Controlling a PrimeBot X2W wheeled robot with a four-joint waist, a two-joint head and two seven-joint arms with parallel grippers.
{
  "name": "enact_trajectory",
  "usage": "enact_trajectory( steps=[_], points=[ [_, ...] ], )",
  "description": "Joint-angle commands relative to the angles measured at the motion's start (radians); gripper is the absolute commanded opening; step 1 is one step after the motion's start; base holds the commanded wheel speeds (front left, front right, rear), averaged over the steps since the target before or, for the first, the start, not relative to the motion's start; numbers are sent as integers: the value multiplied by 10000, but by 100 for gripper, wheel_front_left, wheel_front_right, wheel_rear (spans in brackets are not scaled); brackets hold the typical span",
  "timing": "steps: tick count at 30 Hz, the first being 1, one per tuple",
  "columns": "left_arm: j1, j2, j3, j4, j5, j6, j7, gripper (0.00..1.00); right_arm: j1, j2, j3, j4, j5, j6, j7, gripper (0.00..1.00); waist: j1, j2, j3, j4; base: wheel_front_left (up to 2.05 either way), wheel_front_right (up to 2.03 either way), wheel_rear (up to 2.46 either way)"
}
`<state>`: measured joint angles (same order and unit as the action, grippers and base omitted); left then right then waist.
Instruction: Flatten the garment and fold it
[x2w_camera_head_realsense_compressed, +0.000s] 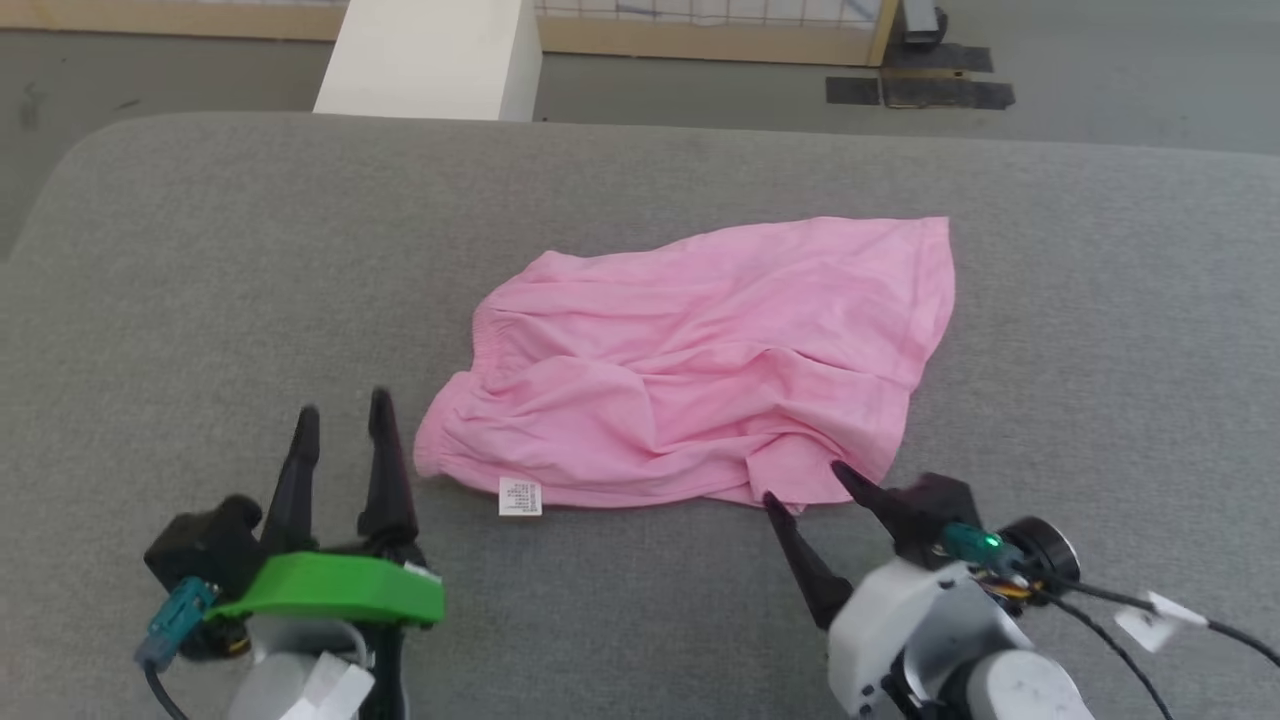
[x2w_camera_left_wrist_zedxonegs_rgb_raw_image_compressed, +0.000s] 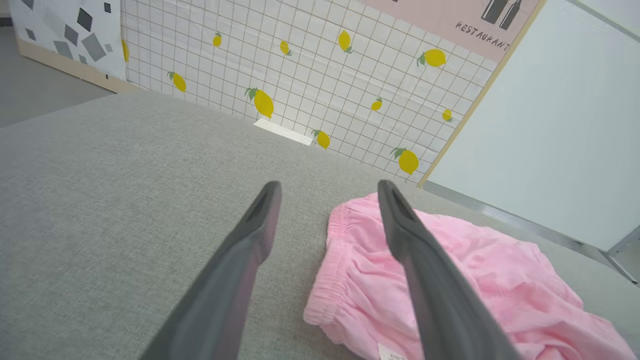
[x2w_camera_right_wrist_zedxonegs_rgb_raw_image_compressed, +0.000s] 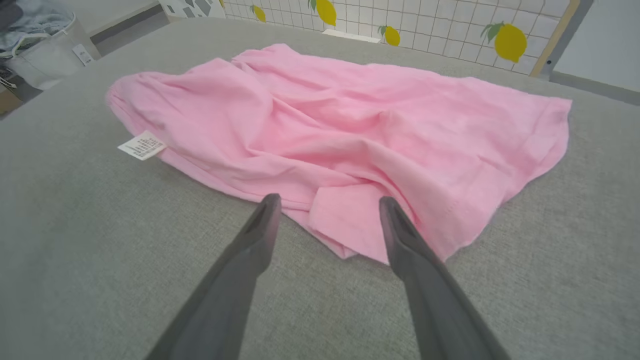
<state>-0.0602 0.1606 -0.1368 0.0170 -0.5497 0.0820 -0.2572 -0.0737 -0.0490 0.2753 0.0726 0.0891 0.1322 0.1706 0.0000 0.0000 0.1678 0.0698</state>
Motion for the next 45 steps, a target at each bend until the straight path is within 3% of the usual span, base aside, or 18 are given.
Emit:
enact_trajectory(
  steps=[1,5,9,10,11,12,13,14,22,28,35,41,42,43,44,45],
  points=[
    [-247,-372,234,-173,446,-329,-40,100,-398,-12,142,104,-263,-15,259,100,0,0,237,326,0,0,0],
    [-347,-946,683,-176,1127,-1091,-42,100,-955,-12,427,623,-852,-15,1045,100,0,0,415,605,0,0,0],
    [-453,-1088,783,-30,1327,-1482,-43,100,-1227,-12,367,1068,-1274,-15,1737,100,0,0,540,866,0,0,0],
    [-477,-1093,738,-23,1225,-1503,-43,100,-1248,-12,340,1136,-1330,-15,1867,96,0,0,564,911,0,0,0],
    [-499,-1096,678,-23,1097,-1502,-44,100,-1262,-12,283,1191,-1392,-15,1995,65,0,0,589,948,0,0,0],
    [-514,-1097,636,-27,1026,-1490,-44,100,-1268,-12,223,1212,-1433,-15,2064,42,0,0,606,972,0,0,0],
    [-523,-1099,581,-25,954,-1475,-44,100,-1269,-12,132,1205,-1483,-15,2105,2,0,0,625,997,0,0,0],
    [-528,-1099,542,-22,911,-1464,-44,100,-1263,-12,64,1202,-1515,-15,2121,0,0,0,637,1011,0,0,0],
    [-476,-1102,413,100,867,-1440,-44,100,-998,-12,-608,695,-1122,-15,1373,0,0,0,488,825,0,0,0],
    [-419,-1102,405,219,934,-1414,-45,100,-31,-12,-1923,-415,-777,-15,918,0,0,0,189,501,0,0,0],
    [-380,-1103,491,267,1047,-1451,-45,100,1383,-12,-3791,-1784,-1202,-15,2023,0,0,0,142,47,0,0,0],
    [-497,-1103,411,403,1091,-1520,-45,100,1639,-12,-4173,-1617,-1154,-15,2740,0,0,0,252,-88,0,0,0],
    [-517,-1103,390,432,1090,-1525,-45,100,1608,-12,-4220,-1533,-1084,-15,2760,15,0,0,262,-95,0,0,0],
    [-523,-1103,373,454,1095,-1528,-45,100,1567,-12,-4267,-1490,-1037,-15,2692,83,0,0,259,-101,0,0,0],
    [-520,-1103,352,491,1112,-1532,-45,100,1501,-12,-4362,-1440,-906,-15,2523,100,0,0,240,-109,0,0,0],
    [-512,-1103,340,525,1125,-1538,-45,100,1455,-12,-4422,-1386,-743,-15,2363,100,0,0,216,-120,0,0,0]
  ],
)
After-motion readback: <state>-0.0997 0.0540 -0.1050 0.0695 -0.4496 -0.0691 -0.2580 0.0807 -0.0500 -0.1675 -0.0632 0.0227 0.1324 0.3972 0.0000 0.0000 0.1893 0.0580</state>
